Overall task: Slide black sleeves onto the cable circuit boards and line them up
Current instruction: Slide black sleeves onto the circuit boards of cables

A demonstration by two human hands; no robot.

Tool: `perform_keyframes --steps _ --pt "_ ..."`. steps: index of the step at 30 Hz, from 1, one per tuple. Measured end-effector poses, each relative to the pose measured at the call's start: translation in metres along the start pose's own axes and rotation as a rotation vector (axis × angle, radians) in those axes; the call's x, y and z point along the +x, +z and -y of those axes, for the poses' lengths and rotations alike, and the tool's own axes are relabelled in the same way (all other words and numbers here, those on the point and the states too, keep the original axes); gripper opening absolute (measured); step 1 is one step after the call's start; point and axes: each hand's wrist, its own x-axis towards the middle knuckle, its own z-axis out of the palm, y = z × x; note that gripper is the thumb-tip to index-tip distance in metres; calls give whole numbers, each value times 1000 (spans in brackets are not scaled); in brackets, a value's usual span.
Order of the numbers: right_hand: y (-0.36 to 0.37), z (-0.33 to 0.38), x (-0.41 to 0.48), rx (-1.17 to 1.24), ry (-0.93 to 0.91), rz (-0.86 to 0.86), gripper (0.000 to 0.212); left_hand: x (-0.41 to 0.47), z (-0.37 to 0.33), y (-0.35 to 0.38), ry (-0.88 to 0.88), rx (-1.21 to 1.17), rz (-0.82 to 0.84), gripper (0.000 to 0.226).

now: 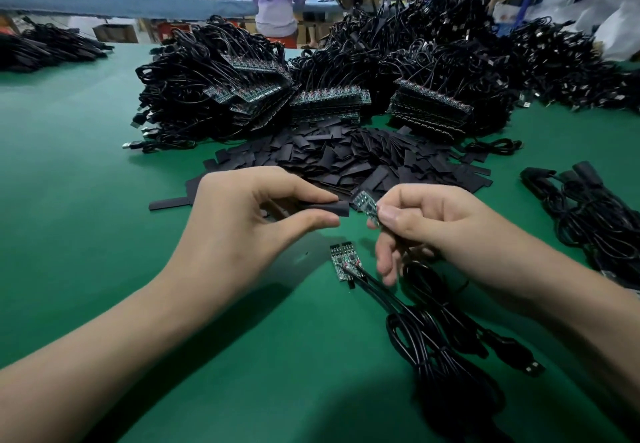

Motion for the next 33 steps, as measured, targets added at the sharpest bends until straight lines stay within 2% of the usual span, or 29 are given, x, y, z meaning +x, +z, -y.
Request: perform_keyframes --steps 12,18,25,28,31,33 --pt "4 1 -2 7 39 -36 21 -2 0 2 -14 -26 16 24" --pt "3 2 -3 -90 54 -12 21 -3 3 2 14 18 60 21" --pt "5 2 -5 -129 99 75 21 -3 2 2 261 151 233 22" --pt "6 2 -5 -115 93 86 21 -4 2 3 294 146 206 21" --pt "7 2 -3 -97 61 44 18 -4 2 3 252 105 150 19" --pt "6 2 -3 -82 53 6 26 -4 2 4 202 81 113 20"
